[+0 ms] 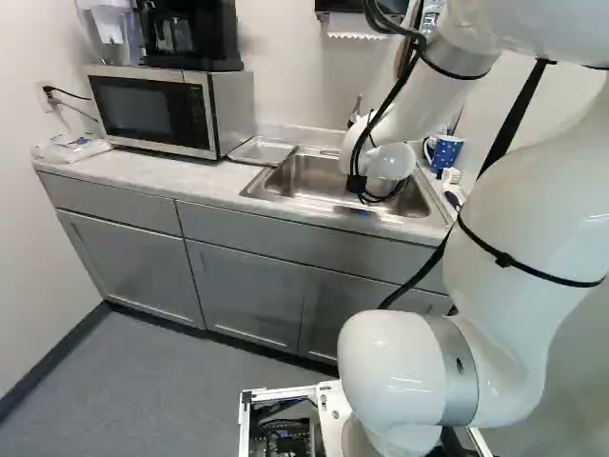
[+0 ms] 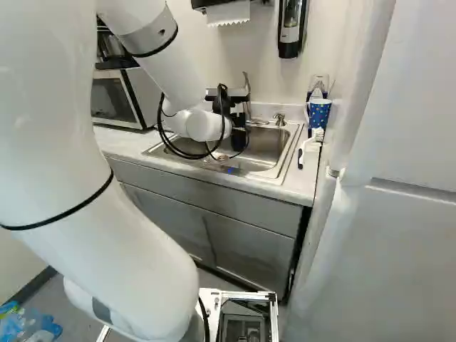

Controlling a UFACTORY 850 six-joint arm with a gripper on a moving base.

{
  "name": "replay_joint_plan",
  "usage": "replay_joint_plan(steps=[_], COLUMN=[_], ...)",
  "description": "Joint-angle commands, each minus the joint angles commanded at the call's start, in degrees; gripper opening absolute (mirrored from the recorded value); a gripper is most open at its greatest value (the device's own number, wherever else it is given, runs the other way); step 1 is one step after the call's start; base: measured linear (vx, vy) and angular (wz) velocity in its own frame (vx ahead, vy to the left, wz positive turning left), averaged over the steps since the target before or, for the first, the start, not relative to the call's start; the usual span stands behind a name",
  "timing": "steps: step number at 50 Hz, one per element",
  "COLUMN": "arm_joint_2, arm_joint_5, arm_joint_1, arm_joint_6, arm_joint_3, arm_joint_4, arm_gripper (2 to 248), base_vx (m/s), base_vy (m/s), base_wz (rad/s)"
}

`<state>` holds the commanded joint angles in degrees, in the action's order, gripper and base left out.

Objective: Rinse the cup and place it in the tray

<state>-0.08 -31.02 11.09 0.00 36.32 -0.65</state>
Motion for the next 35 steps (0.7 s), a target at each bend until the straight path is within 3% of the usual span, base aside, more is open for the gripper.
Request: replay_joint_plan(steps=[35], arm_joint_2=[0.0], arm_joint_5=[0.0], arm_joint_1=[0.0], arm_joint_6=[0.0], arm_joint_3=[0.0], arm_joint_4=[0.0], arm_gripper=[125], base_vx=[0.000], base_vy=[0.000], base_wz=[0.000])
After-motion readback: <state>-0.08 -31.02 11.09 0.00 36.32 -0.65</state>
